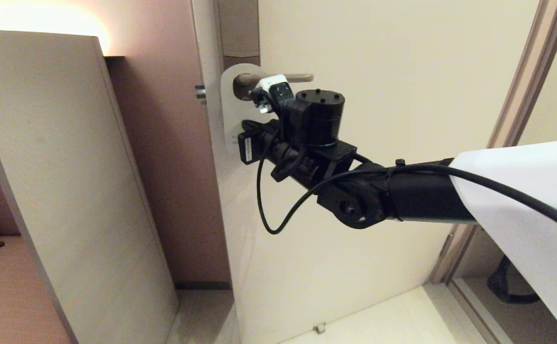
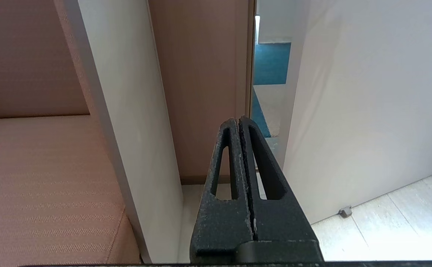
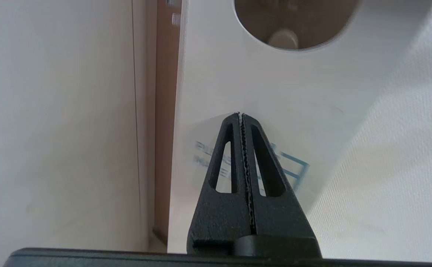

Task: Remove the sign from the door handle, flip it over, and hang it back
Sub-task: Hang the sign back with the other side facing out, then take down the sign

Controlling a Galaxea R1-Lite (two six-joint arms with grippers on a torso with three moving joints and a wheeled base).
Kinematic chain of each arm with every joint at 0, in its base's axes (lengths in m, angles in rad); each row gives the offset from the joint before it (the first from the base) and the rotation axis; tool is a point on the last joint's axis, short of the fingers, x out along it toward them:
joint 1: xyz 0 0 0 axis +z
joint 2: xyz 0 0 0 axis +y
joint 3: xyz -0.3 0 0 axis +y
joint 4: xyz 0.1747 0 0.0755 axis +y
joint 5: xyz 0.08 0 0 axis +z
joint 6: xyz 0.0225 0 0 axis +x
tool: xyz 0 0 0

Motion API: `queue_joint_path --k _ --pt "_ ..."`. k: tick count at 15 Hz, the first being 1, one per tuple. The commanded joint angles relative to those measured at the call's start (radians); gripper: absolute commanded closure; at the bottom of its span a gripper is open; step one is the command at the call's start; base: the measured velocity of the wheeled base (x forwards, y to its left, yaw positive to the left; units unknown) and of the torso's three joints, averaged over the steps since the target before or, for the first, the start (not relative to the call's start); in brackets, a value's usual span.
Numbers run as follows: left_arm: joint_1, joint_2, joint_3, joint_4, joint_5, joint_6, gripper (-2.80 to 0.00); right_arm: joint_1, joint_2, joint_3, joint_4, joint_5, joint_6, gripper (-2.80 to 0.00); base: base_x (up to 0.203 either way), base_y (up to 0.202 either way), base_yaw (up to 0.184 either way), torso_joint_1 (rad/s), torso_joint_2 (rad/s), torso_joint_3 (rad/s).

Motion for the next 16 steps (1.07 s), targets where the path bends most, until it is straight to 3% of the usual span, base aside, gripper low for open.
queue_joint_path --k 1,4,9,11,16 --pt "0.0 0.0 0.0 0.0 0.0 0.0 0.0 -0.002 -0.092 0.09 -0.003 0.0 -0.001 0.0 0.0 0.0 0.0 0.0 0.0 0.0" --pt "0.0 0.0 0.0 0.0 0.0 0.0 0.0 -0.006 -0.223 0.235 0.013 -0.014 -0.001 0.0 0.0 0.0 0.0 0.0 0.0 0.0" --pt "0.0 0.0 0.0 0.0 0.0 0.0 0.0 -0.054 -0.457 0.487 0.111 -0.129 0.013 0.0 0.0 0.0 0.0 0.0 0.0 0.0" --pt "-0.001 0.0 0.0 0.0 0.0 0.0 0.0 -0.109 -0.547 0.571 0.155 -0.144 0.016 0.0 0.0 0.0 0.0 0.0 0.0 0.0" --pt "0.0 0.0 0.0 0.0 0.0 0.0 0.0 -0.362 -0.808 0.831 0.247 -0.148 0.014 0.0 0.0 0.0 0.0 0.0 0.0 0.0"
